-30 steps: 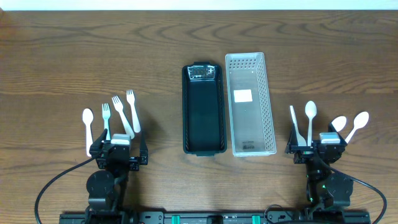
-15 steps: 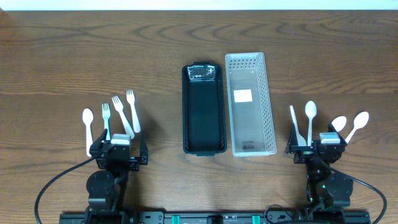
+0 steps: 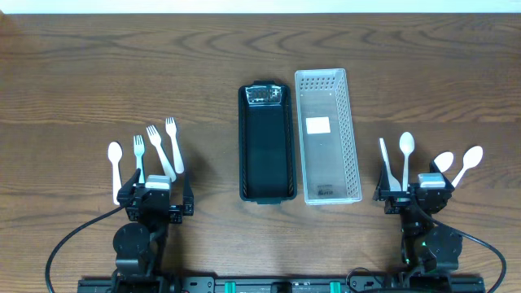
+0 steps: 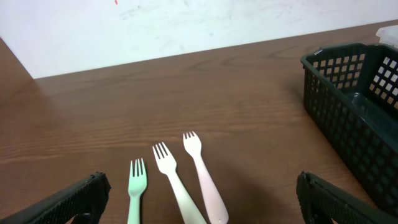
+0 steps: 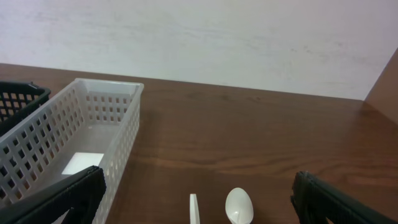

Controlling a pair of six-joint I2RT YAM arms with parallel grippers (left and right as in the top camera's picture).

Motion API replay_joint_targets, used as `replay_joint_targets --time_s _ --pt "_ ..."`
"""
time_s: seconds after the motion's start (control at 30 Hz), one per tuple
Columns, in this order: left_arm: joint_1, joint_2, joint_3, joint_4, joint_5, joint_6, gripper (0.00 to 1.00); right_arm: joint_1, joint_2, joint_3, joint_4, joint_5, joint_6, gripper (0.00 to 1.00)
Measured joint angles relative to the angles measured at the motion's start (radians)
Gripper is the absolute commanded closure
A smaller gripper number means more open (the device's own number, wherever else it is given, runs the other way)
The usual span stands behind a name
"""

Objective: Pack container

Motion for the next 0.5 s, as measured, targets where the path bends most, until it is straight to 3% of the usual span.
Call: replay_joint_targets --time_s 0.5 --pt "0.0 0.0 0.0 0.0 -0.002 0.0 0.02 0.0 0.0 -0.002 0.066 0.037 -0.032 0.01"
